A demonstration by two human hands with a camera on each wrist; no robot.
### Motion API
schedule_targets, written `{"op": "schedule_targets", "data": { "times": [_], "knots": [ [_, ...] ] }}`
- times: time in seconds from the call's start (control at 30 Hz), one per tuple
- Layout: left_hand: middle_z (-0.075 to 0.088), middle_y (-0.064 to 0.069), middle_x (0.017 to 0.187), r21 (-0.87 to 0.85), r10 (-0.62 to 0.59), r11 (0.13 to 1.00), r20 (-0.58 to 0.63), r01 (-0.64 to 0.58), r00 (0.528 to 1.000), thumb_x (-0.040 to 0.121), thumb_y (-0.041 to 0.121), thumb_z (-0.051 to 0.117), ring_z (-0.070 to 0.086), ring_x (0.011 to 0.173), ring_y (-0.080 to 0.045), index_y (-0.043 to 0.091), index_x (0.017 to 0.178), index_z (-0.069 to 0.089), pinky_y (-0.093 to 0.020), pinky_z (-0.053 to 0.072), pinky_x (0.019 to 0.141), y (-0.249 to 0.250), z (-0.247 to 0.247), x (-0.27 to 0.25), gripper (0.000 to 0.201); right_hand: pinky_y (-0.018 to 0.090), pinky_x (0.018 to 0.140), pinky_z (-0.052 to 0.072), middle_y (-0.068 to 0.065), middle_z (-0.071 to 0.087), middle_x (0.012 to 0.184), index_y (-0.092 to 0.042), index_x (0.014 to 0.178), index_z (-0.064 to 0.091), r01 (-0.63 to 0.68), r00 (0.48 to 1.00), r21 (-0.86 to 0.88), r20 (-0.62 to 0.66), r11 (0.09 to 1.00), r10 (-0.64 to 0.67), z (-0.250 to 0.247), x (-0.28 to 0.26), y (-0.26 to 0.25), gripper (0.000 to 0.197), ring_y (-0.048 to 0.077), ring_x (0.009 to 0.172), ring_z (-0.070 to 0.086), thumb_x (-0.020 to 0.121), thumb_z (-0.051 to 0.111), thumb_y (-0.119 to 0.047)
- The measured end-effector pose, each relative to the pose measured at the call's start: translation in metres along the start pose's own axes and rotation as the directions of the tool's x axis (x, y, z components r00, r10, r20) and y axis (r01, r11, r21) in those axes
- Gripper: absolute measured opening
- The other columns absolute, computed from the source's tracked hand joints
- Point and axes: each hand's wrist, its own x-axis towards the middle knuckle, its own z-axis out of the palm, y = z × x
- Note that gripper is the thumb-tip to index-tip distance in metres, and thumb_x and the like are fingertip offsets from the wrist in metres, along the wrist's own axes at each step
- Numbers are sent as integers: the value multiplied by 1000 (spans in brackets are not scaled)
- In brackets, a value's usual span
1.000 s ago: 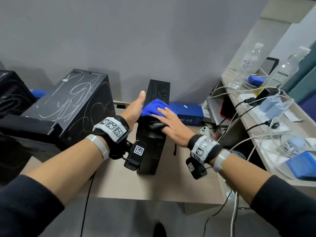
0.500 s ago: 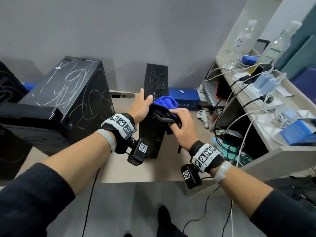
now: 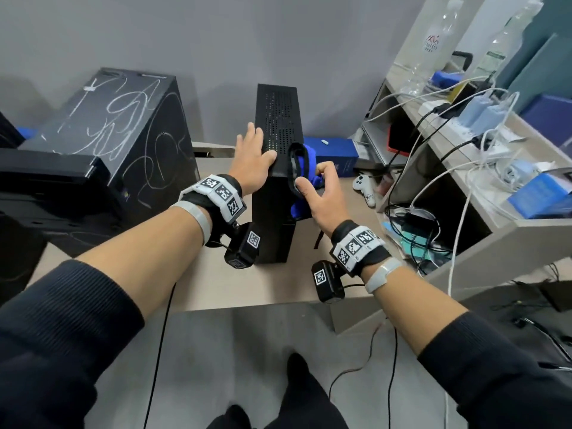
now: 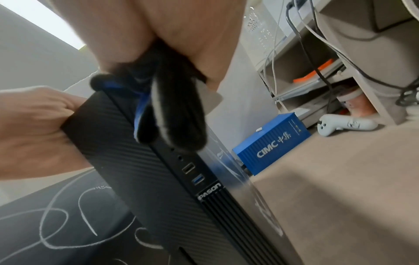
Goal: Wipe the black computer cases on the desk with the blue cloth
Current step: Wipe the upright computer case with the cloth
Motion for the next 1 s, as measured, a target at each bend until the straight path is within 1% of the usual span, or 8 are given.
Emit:
{"op": "schedule_targets", "data": {
  "times": [0.1,0.2,0.33,0.53,0.7,0.83,0.9,1.0],
  "knots": [
    [-2,-12,168,26,29,999,3,-29,1000,99,36,35,-10,154,-31,2,157,16,-51,0,124,-7,2,7,69,21,68,43,-9,56,80,-15,94,49,12,998,-44,-64,999,-15,11,-6,10,27,7,71,51,85,70,-29],
    [14,-10,165,95,53,994,-43,-49,998,79,55,24,-3,155,-27,3,146,31,-61,6,121,-21,4,20,85,21,85,50,-9,67,101,-30,114,55,-156,988,-37,-1,987,156,28,-26,44,39,6,92,62,81,74,-32],
    [7,-6,168,72,48,996,-29,-46,998,94,44,35,-2,154,-30,10,153,25,-62,6,121,-13,1,11,69,33,96,50,-7,69,108,-27,119,58,-305,949,-82,62,949,310,39,-46,69,43,12,101,64,81,76,-28],
    [0,-2,168,57,28,998,-26,-26,999,103,32,37,-5,154,-33,14,157,17,-62,5,120,-6,0,3,61,10,79,45,-9,67,98,-27,109,58,-92,996,32,-1,995,92,13,-11,19,38,-3,89,61,79,79,-22],
    [23,-6,162,85,46,995,-48,-42,998,81,55,27,9,153,-30,11,142,35,-63,10,119,-18,4,11,76,20,87,50,-10,68,103,-28,113,58,-218,972,-18,85,976,219,27,-30,58,45,2,94,63,75,82,-25],
    [23,-6,162,85,38,996,-47,-34,998,84,53,28,9,153,-32,10,142,35,-64,10,118,-16,1,12,72,31,91,52,-8,69,101,-22,111,62,-317,928,-175,146,932,343,37,-43,89,44,11,94,65,73,83,-29],
    [10,-3,167,73,31,997,-31,-29,999,97,41,34,0,154,-33,13,152,27,-65,6,119,-7,-1,3,62,35,93,53,-10,70,102,-28,110,62,-299,941,-112,131,948,313,33,-38,78,44,7,94,65,71,83,-27],
    [-1,0,169,54,6,999,-42,-4,999,104,32,37,-6,154,-30,17,160,12,-62,1,120,-3,2,-1,63,19,87,48,-15,67,100,-30,110,59,-144,988,-6,52,990,144,15,-15,39,47,-5,94,62,72,84,-18]
  ]
}}
